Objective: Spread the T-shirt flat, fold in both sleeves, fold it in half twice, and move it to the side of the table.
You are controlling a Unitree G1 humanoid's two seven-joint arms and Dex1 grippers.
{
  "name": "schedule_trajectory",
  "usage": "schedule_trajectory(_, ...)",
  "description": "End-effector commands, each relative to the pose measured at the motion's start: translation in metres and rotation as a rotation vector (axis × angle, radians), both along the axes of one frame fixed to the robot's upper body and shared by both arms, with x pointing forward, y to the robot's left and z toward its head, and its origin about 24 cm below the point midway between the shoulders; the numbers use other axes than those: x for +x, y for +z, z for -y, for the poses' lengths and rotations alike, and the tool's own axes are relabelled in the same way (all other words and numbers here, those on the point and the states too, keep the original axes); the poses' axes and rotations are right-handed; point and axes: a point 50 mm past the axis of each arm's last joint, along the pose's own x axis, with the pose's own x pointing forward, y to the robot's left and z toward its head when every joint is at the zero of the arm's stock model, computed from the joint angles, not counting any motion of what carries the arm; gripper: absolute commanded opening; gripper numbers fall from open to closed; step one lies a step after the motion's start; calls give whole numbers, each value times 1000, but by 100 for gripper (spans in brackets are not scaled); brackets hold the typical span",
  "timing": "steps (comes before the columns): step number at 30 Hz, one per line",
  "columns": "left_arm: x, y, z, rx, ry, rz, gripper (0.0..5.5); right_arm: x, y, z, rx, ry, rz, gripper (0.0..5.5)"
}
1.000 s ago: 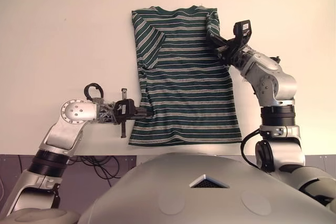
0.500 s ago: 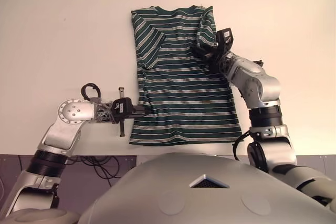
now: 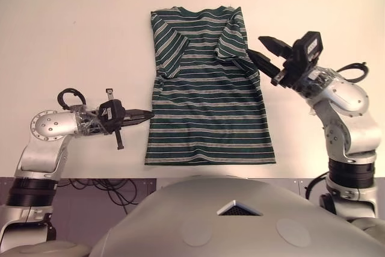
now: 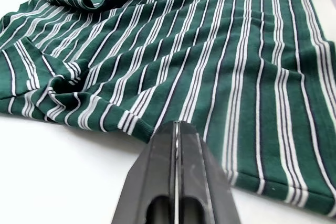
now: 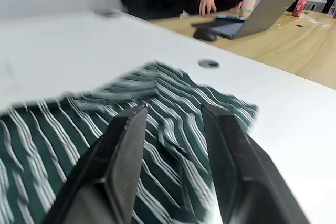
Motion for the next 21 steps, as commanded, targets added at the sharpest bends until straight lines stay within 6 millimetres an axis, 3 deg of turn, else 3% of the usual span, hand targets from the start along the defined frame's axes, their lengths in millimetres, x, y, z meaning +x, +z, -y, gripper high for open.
schedule_trajectory(1, -7, 2, -19, 210, -29, -1, 61, -38, -31, 40, -598, 247, 99, 189)
schedule_trajectory(4, -14, 10, -18, 328, -76, 66, 108, -49, -38, 68, -806, 336, 130, 189)
schedule_trajectory(10, -23, 27, -30, 435, -150, 48, 193, -73, -35, 83, -810, 408, 36, 267)
schedule_trajectory(14, -29, 16, -24, 428, -193, 30, 255, -88, -38, 79, -805, 504, -57, 331)
schedule_trajectory(17, -30, 7, -15, 408, -231, 44, 275, -103, -43, 64, -764, 584, -94, 371)
schedule_trajectory(21, -27, -4, -3, 399, -302, 67, 275, -109, -49, 45, -721, 641, -88, 371)
